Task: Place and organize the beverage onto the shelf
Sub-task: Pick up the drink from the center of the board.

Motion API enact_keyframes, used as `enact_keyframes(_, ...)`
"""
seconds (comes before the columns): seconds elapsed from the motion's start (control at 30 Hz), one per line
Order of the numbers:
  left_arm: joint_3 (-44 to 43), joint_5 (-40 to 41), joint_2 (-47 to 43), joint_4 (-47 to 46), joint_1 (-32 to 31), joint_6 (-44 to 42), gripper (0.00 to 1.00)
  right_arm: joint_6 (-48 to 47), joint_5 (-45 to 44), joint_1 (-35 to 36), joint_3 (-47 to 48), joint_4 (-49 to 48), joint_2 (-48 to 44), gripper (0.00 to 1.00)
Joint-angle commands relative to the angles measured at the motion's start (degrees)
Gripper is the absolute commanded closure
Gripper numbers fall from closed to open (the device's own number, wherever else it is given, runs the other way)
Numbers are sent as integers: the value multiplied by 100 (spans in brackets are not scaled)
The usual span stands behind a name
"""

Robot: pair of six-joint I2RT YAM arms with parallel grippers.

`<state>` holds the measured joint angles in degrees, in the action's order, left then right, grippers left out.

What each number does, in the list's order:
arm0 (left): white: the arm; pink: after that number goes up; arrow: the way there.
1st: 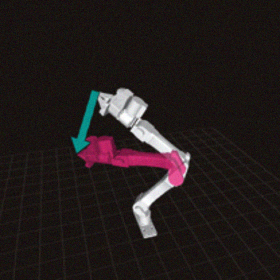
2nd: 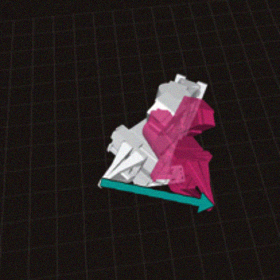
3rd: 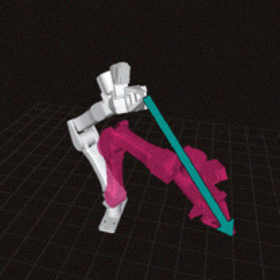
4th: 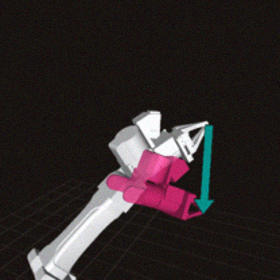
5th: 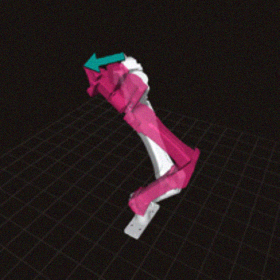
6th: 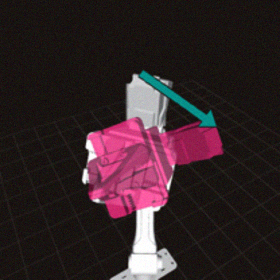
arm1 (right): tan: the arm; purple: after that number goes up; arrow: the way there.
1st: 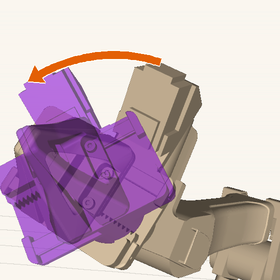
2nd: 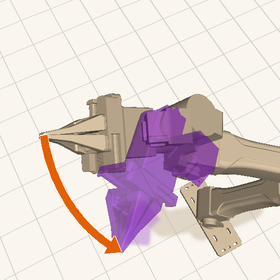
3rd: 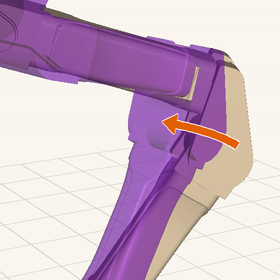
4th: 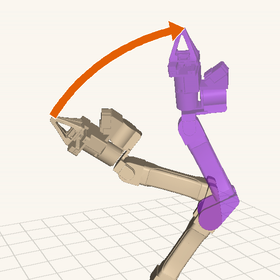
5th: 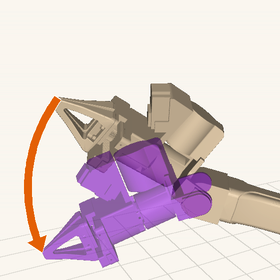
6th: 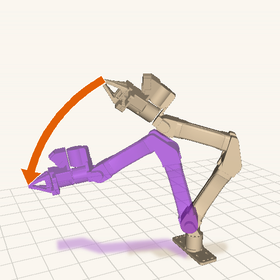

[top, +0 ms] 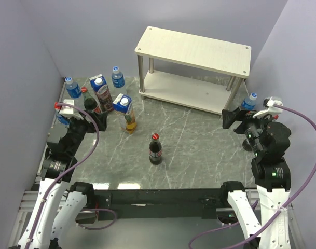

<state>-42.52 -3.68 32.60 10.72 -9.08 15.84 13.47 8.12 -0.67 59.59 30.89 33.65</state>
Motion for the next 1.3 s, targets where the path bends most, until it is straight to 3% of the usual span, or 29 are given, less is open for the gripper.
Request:
enact_keyframes(0.0,-177,-483,88,-229,20,34,0,-309,163,-39,421,-49,71,0)
enact_keyframes(0.1,-221,-598,167,-202,20,-1,1,-756,829,-39,413,-48,89,0)
enact_keyframes(0.27,-195,-844,159,-228,20,-19,1,-2154,3392,22,290,205,229,0)
enact_keyframes(0.57,-186,-906,150,-237,20,-54,0,-2981,4118,40,325,627,344,0)
enact_keyframes(0.77,-151,-1231,133,-333,20,-72,0,-4377,5462,66,281,1181,686,0)
enact_keyframes(0.8,-142,-1431,124,-351,20,-98,0,-4545,5611,328,272,1234,774,0)
enact_keyframes(1.1,-46,-1873,-87,-527,20,-221,0,-6144,4839,2447,580,1446,2057,0)
enact_keyframes(1.27,-19,-1768,-166,-571,20,-239,1,-6287,4559,3325,685,1007,2846,1)
